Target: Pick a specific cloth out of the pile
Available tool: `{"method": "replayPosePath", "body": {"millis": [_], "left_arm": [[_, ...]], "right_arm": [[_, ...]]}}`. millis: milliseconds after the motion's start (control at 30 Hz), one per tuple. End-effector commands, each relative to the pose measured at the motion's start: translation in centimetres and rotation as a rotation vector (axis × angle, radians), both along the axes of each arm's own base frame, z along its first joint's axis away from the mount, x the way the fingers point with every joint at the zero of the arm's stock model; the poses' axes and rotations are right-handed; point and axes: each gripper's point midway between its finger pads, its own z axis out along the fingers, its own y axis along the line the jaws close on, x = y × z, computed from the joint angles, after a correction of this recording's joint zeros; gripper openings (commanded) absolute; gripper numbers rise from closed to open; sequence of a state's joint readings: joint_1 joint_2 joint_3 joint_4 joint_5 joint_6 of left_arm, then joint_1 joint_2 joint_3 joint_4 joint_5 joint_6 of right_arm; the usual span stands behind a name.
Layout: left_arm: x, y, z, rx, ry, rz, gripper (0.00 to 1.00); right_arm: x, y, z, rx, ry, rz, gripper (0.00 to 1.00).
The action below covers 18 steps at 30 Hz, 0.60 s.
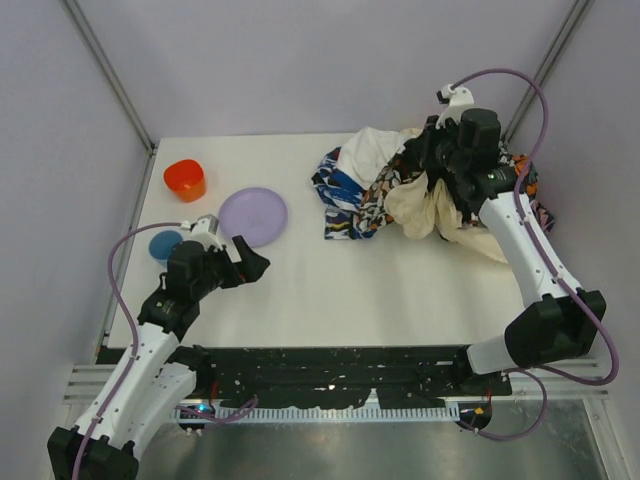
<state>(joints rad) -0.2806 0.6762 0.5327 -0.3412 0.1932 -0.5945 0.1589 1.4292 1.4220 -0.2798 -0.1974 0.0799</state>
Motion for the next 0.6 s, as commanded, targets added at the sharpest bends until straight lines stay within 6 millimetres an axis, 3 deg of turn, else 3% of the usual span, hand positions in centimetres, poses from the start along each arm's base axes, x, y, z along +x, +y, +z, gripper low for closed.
{"method": "replayPosePath", "body": {"millis": [0, 67, 100, 233, 267, 300, 333, 367, 400, 433, 500, 533, 567], "left_arm": [[0.4, -0.2, 0.7, -0.008, -0.03, -0.003, 1.0], [0.4, -0.3, 0.6, -0.012, -0.023, -0.011, 1.0], [0.3, -0.4, 0.6, -0.014, -0.023, -0.015, 1.0], [0.3, -0.6, 0.6, -0.018, -0.021, -0.029, 1.0], [0.3, -0.6, 0.6, -0.018, -0.023, -0.029, 1.0], [0.3, -0.7, 0.7, -0.02, -0.025, -0.034, 1.0], [0.3, -0.8, 0.7, -0.021, -0.027, -0.036, 1.0], [0.4, -0.8, 0.8, -0.025, -0.028, -0.038, 1.0], [0.4, -1.0, 0.7, -0.03, -0.026, -0.042, 1.0], [0.4, -1.1, 0.7, -0.036, -0.025, -0.048, 1.0], [0.5, -1.2, 0.6, -0.036, -0.021, -0.053, 1.0], [0.5, -1.1, 0.5, -0.033, -0.018, -0.05, 1.0], [0.5, -1.2, 0.4, -0.03, -0.012, -0.051, 1.0]], "right_arm": [[-0.8, -0.5, 7.1, -0.014, -0.196, -0.054, 0.05], [-1.0, -2.4, 7.9, -0.023, -0.215, -0.157, 0.05], [-0.8, -4.5, 7.6, -0.039, -0.207, -0.28, 0.05], [-1.2, -9.8, 7.8, -0.032, -0.18, -0.509, 0.05], [-0.6, -10.3, 7.2, -0.037, -0.157, -0.521, 0.07], [-0.2, -11.5, 8.5, -0.04, -0.173, -0.539, 0.08], [1.1, -12.0, 7.0, -0.06, -0.124, -0.551, 0.08], [1.9, -13.7, 8.3, -0.063, -0.138, -0.595, 0.08], [3.8, -14.1, 4.9, -0.094, -0.038, -0.6, 0.08], [4.9, -13.9, 6.2, -0.076, -0.055, -0.581, 0.08], [9.5, -15.2, -0.4, -0.104, 0.102, -0.569, 0.09], [10.3, -15.2, -2.0, -0.108, 0.148, -0.566, 0.09], [12.7, -15.1, -4.7, -0.102, 0.198, -0.568, 0.1]]}}
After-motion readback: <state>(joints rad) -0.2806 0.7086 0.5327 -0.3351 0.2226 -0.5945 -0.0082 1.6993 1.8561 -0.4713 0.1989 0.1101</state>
